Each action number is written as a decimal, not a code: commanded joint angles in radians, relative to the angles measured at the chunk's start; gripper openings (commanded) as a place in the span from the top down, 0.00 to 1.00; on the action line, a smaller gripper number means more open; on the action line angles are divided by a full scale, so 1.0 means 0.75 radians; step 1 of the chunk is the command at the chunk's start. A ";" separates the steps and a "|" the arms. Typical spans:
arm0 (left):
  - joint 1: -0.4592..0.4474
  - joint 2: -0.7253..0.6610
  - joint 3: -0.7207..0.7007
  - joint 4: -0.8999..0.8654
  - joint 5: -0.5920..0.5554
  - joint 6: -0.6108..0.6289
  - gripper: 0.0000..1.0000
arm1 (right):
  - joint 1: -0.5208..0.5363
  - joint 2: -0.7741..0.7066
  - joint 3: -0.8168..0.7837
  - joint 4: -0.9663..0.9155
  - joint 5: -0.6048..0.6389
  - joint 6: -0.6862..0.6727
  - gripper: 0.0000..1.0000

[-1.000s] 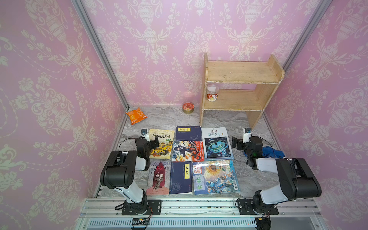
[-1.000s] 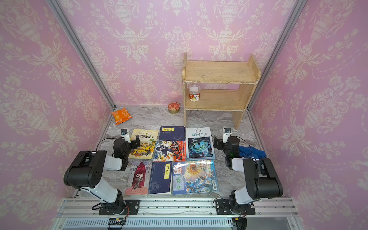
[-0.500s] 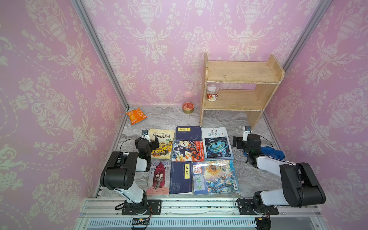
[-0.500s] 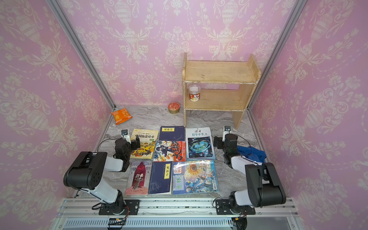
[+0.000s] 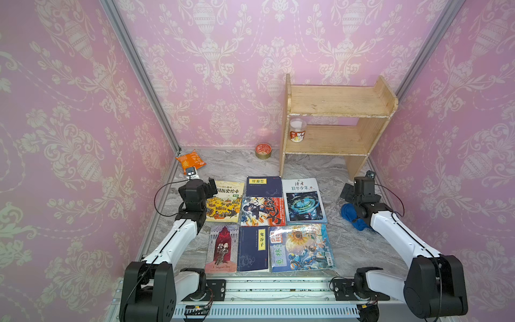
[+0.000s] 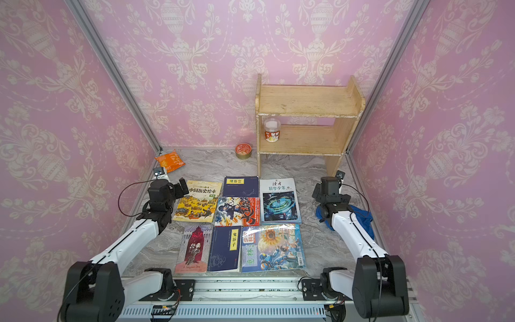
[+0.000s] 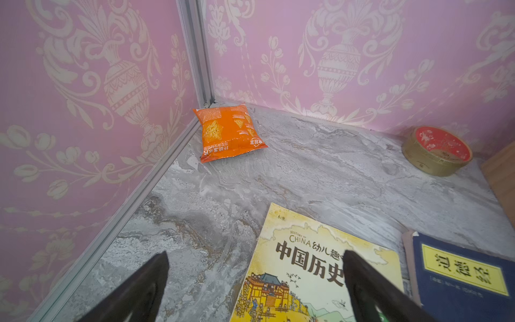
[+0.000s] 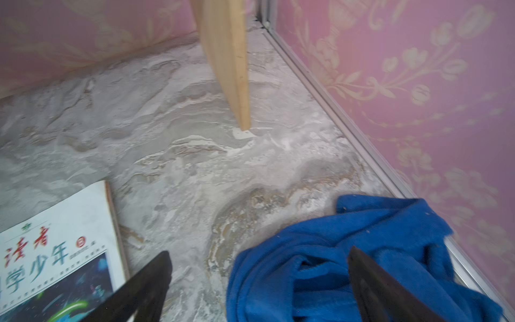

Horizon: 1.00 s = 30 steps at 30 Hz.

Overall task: Wipe the cover of the book
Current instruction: Pick up the cleaning item at the center of the board.

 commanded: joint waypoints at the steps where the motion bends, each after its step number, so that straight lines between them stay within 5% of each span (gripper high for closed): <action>1: -0.006 -0.066 0.085 -0.584 0.128 -0.318 0.01 | -0.146 0.036 0.120 -0.457 0.062 0.240 0.00; 9: -0.055 -0.172 0.048 -0.858 0.352 -0.583 0.01 | -0.466 0.163 0.067 -0.393 -0.313 0.279 0.00; 22: -0.380 -0.203 -0.067 -0.966 0.322 -0.922 0.01 | -0.499 0.462 0.049 -0.341 -0.667 0.353 0.03; 25: -0.430 -0.182 -0.075 -0.962 0.342 -0.998 0.01 | -0.498 0.459 0.013 -0.301 -0.730 0.331 0.26; 30: -0.525 -0.136 -0.163 -0.852 0.350 -1.097 0.01 | -0.498 0.459 0.020 -0.302 -0.792 0.308 0.97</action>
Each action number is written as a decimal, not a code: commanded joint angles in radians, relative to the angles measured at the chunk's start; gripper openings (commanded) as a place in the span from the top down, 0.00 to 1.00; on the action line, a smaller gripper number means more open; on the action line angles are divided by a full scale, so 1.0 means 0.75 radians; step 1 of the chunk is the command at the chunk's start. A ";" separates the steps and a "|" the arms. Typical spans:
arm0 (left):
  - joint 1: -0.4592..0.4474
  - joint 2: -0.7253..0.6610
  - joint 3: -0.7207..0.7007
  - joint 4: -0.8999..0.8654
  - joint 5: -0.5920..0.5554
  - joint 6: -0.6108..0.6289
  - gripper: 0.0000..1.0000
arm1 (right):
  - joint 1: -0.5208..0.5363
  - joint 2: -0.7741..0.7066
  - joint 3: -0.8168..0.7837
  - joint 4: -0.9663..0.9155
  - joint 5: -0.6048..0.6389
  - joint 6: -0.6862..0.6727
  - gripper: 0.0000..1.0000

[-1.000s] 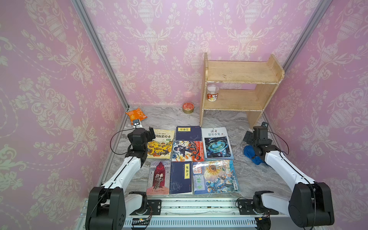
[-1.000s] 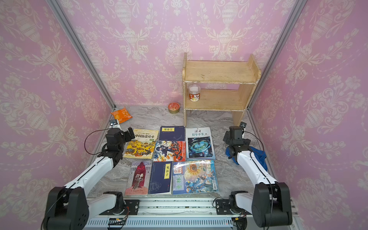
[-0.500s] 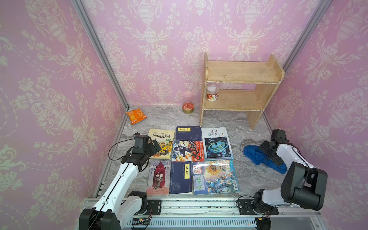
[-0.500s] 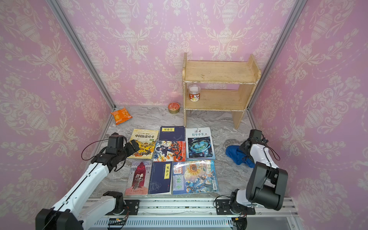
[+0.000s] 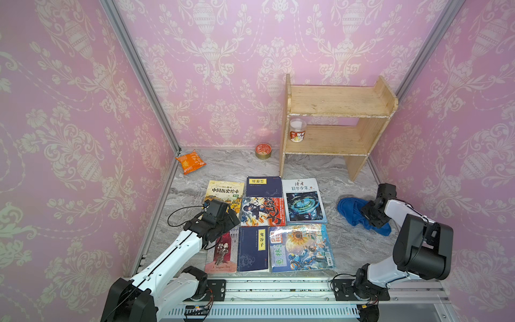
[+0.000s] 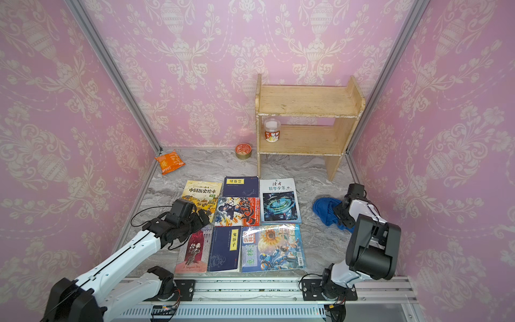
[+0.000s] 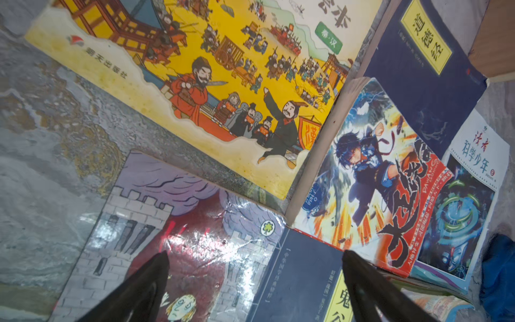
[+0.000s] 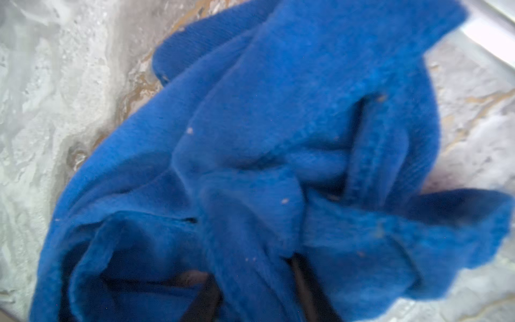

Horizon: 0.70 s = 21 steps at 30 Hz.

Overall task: Wipe the cover of the book
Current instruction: Pick up the cleaning item at the center of the board.

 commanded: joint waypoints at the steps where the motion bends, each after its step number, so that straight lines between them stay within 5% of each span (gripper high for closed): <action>1: -0.046 0.038 -0.085 0.065 0.008 -0.138 0.01 | 0.010 0.051 -0.045 -0.032 -0.208 -0.003 1.00; 12: -0.068 0.151 -0.175 0.106 -0.176 -0.067 0.01 | 0.268 -0.117 0.031 -0.097 -0.176 -0.101 1.00; 21: -0.066 0.270 -0.053 0.133 -0.257 0.033 0.01 | 0.590 -0.453 0.228 -0.287 0.076 -0.205 1.00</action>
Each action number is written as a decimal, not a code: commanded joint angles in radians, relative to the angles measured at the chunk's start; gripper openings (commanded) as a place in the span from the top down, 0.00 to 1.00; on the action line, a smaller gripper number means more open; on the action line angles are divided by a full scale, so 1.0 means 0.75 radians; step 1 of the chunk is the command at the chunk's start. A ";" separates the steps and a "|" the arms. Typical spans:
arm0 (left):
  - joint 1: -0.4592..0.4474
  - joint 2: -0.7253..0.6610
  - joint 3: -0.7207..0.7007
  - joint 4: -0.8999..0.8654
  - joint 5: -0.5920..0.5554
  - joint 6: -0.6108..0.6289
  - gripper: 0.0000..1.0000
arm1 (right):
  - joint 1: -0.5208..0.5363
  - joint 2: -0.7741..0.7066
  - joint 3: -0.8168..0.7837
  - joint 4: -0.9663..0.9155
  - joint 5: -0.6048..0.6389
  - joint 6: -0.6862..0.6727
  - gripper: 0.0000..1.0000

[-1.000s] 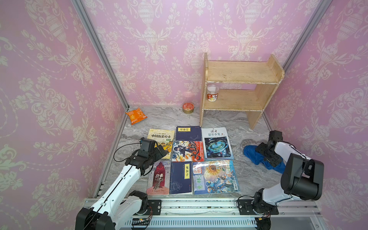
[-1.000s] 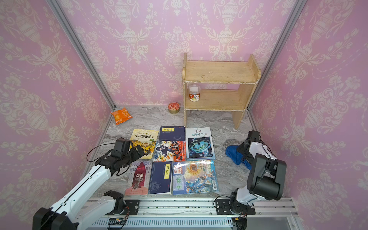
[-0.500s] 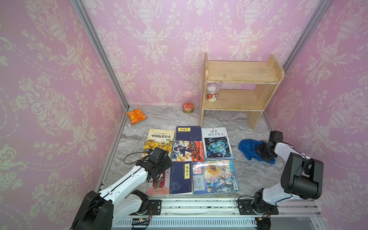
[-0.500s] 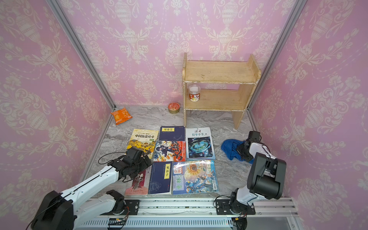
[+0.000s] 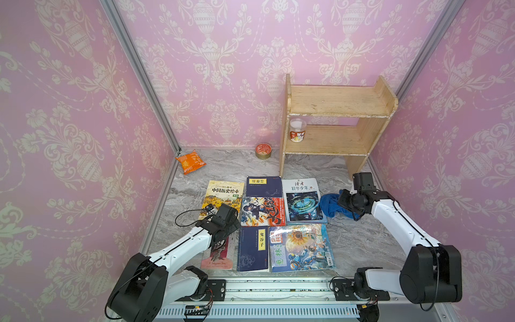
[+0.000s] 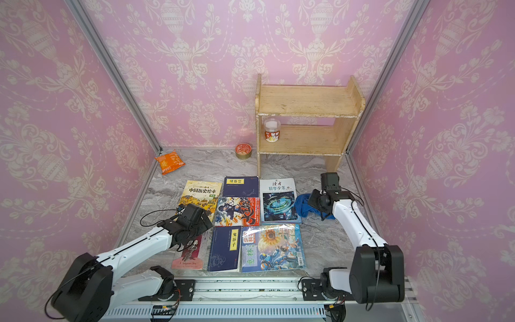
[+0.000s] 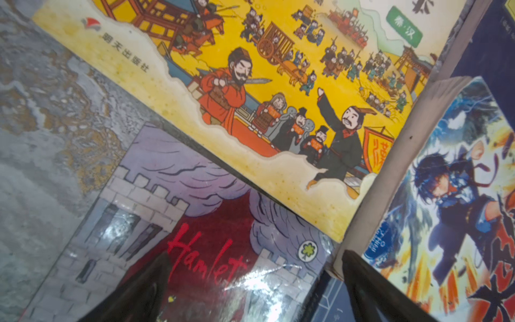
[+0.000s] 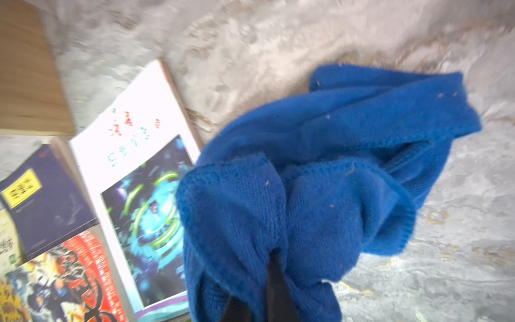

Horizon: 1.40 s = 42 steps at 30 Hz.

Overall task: Wipe the cover of the book
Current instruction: Pick up the cleaning item at the center of the board, then move the book to the center of the board.

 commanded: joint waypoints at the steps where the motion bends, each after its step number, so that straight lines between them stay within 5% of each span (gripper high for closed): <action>1: 0.002 0.049 0.037 -0.026 -0.008 0.109 0.01 | 0.057 -0.132 0.090 -0.099 0.095 -0.086 1.00; 8: -0.014 0.029 0.229 -0.072 0.029 0.214 0.01 | 0.280 -0.236 0.175 -0.033 -0.208 -0.112 1.00; 20: -0.357 -0.014 0.109 0.253 0.312 -0.019 0.01 | 0.864 -0.071 -0.050 0.094 -0.177 0.091 1.00; 26: -0.585 0.031 0.177 0.317 0.379 0.011 0.01 | 0.751 -0.076 -0.176 0.042 -0.010 0.213 1.00; 31: -0.745 0.140 0.218 0.304 0.408 -0.020 0.01 | 0.524 -0.029 -0.218 -0.023 -0.086 0.218 1.00; 42: -0.958 0.416 0.338 0.237 0.310 -0.130 0.01 | 0.301 -0.055 -0.084 -0.085 -0.136 0.152 1.00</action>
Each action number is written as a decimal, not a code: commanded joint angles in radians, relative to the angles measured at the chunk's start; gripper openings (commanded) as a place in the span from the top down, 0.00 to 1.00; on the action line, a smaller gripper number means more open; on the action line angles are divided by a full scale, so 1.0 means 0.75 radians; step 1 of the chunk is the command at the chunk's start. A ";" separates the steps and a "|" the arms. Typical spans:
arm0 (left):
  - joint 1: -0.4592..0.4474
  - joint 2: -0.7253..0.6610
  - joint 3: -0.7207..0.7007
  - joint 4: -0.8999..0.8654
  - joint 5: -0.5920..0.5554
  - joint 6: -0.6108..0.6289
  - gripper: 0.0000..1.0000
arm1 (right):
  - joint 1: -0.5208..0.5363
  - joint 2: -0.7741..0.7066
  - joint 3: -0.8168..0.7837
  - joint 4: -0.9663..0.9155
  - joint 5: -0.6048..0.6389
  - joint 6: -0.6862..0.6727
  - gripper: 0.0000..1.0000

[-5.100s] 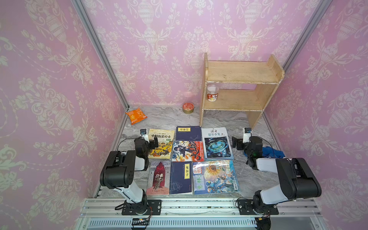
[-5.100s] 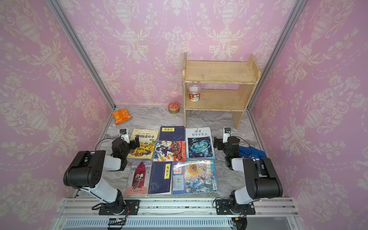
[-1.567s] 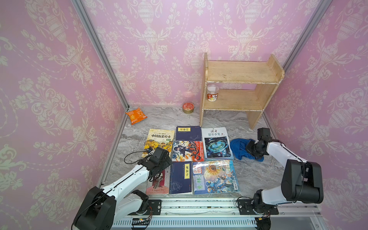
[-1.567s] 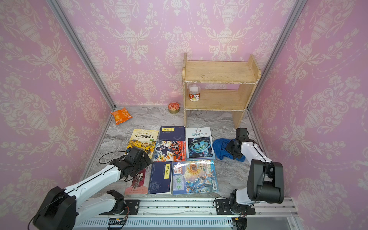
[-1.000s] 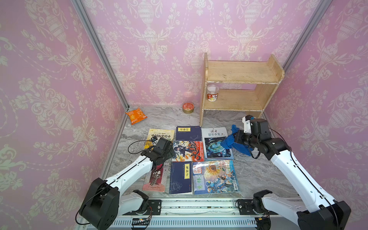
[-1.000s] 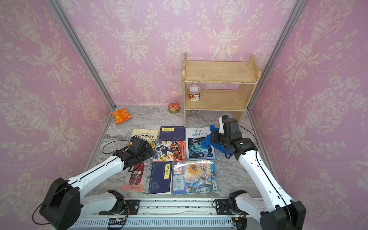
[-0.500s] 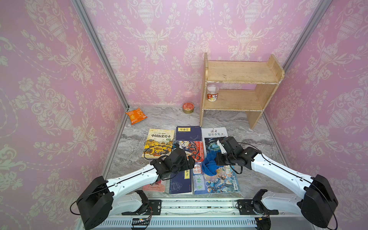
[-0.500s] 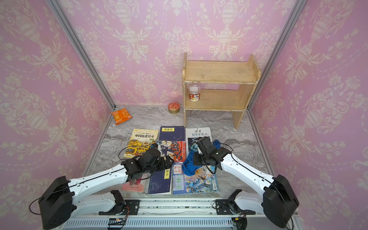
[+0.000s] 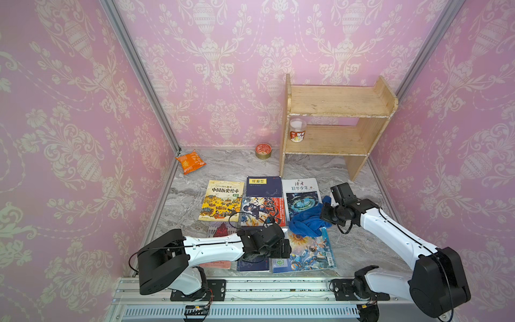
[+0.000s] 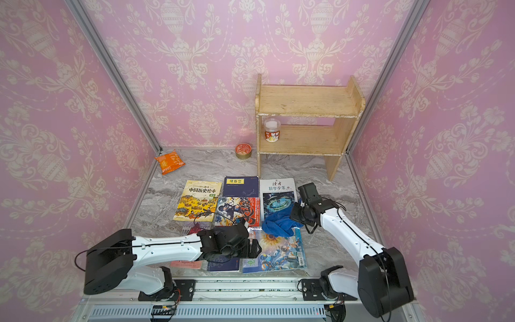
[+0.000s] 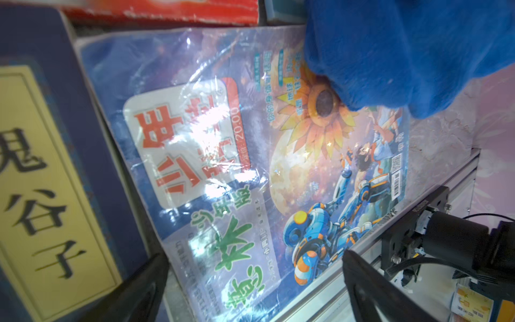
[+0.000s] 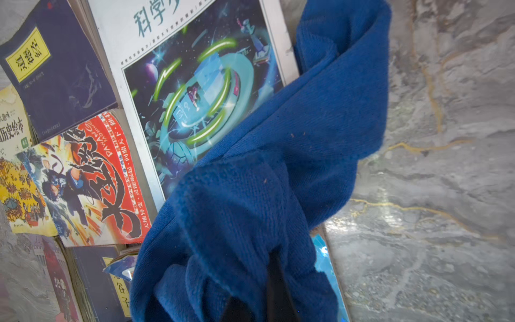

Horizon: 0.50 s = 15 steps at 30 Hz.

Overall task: Wipe the cover of the book
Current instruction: Move the book to the center of the board.

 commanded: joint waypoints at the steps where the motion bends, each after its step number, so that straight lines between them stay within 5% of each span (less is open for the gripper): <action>1: -0.056 0.064 0.075 -0.072 -0.055 -0.059 0.01 | -0.043 -0.037 0.083 -0.073 -0.021 -0.032 1.00; 9: -0.111 0.149 0.123 -0.003 -0.141 -0.105 0.01 | -0.208 -0.107 0.156 -0.155 -0.096 -0.133 1.00; 15: -0.111 0.375 0.378 0.108 -0.107 -0.023 0.01 | -0.331 -0.112 0.234 -0.182 -0.154 -0.103 1.00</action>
